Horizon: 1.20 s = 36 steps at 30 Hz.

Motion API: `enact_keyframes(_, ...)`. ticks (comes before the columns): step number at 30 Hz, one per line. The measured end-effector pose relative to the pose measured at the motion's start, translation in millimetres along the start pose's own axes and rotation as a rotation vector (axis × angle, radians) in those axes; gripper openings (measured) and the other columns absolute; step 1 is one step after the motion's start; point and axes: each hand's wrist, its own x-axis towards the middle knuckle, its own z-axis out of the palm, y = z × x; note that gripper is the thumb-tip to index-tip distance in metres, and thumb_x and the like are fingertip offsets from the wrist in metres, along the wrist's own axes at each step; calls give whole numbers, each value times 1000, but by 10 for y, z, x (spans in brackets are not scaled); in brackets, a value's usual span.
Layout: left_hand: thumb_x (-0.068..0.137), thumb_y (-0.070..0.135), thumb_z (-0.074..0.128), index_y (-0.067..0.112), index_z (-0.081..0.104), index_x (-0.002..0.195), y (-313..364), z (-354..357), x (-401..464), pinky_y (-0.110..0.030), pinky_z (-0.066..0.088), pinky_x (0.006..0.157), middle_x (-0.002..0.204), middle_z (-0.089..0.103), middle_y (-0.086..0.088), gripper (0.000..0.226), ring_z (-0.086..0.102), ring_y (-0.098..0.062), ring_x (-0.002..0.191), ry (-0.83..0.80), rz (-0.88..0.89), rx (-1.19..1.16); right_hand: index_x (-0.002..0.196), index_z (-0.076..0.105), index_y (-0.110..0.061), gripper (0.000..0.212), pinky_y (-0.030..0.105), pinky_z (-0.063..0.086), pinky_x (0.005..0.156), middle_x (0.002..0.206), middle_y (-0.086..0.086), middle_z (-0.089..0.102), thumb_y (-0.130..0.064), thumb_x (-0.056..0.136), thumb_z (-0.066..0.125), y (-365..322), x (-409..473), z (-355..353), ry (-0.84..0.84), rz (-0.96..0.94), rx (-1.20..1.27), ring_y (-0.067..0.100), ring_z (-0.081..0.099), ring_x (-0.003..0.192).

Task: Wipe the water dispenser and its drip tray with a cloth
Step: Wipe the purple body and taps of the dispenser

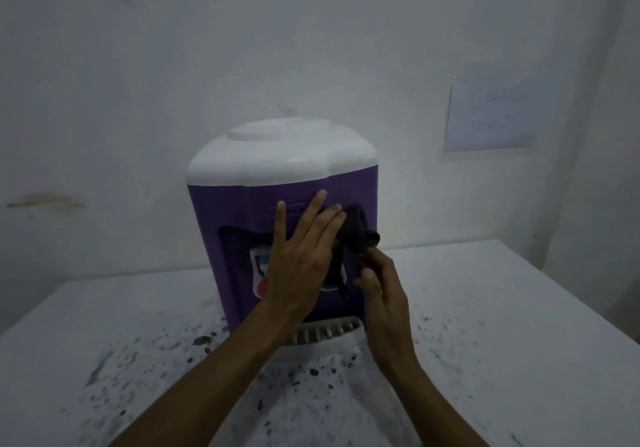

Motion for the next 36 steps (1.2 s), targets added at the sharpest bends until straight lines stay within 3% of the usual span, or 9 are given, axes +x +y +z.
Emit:
enact_keyframes(3, 91, 18, 52, 12, 48, 126, -32, -76, -110, -48, 11, 118, 129, 57, -3, 35, 35, -21, 134, 83, -86, -155, 119, 50, -34, 33, 29, 52, 90, 118, -13, 59, -46, 89, 43, -166, 49, 78, 6, -31, 10, 4, 57, 107)
enact_keyframes(6, 92, 26, 50, 15, 51, 126, -66, -202, -262, -36, 42, 97, 121, 48, -1, 35, 46, -19, 115, 54, -241, -407, 126, 45, -39, 39, 15, 48, 87, 127, -14, 54, -45, 89, 49, -235, -52, 198, -75, -67, 61, -2, 52, 114)
enact_keyframes(10, 92, 25, 48, 19, 50, 129, -134, -402, -426, -29, 52, 85, 113, 49, 5, 37, 52, -8, 102, -73, -335, -859, 129, 33, -60, 50, 26, 49, 95, 129, -29, 48, -56, 84, 54, -277, -151, 451, -154, -117, 69, -2, 48, 122)
enact_keyframes(13, 91, 13, 55, 13, 55, 125, -238, -578, -483, -32, 52, 90, 115, 59, 6, 34, 58, -9, 109, -110, -382, -1033, 130, 35, -57, 49, 33, 47, 99, 130, -24, 49, -36, 91, 55, -328, -135, 671, -176, -220, 29, 3, 48, 124)
enact_keyframes(17, 88, 12, 63, 27, 57, 116, -574, -751, -625, -12, 45, 90, 113, 63, 20, 33, 59, 2, 106, -98, -464, -1001, 135, 40, -43, 49, 36, 45, 102, 140, 0, 41, -26, 89, 45, -390, 5, 799, -205, -461, -223, 12, 42, 128)
enact_keyframes(20, 88, 32, 56, 30, 64, 107, -848, -811, -843, -15, 49, 85, 104, 69, 18, 21, 64, -2, 99, -55, -693, -1029, 135, 42, -32, 50, 35, 42, 100, 143, 7, 34, -24, 88, 56, -535, 253, 869, -118, -791, -629, 26, 39, 125)
enact_keyframes(23, 93, 27, 46, 16, 68, 104, -1036, -778, -977, -20, 50, 84, 98, 72, 4, 27, 66, -13, 95, 21, -937, -1138, 135, 43, -27, 58, 41, 36, 98, 143, 10, 29, -19, 83, 67, -681, 534, 1024, -27, -1027, -890, 33, 34, 123)
enact_keyframes(31, 100, 27, 35, 11, 67, 109, -1274, -651, -1072, -35, 48, 94, 105, 71, -3, 37, 65, -17, 99, 81, -1358, -1370, 143, 39, -13, 57, 46, 15, 115, 154, 14, 26, -2, 87, 33, -626, 802, 1483, -203, -1158, -1320, 31, 20, 143)
enact_keyframes(36, 100, 39, 32, 17, 64, 113, -1272, -556, -1175, -36, 44, 100, 112, 69, 0, 41, 62, -16, 108, 21, -1485, -1408, 140, 43, -11, 62, 41, 12, 115, 151, 15, 31, -1, 79, 41, -367, 688, 1665, -364, -1305, -1469, 30, 24, 142)
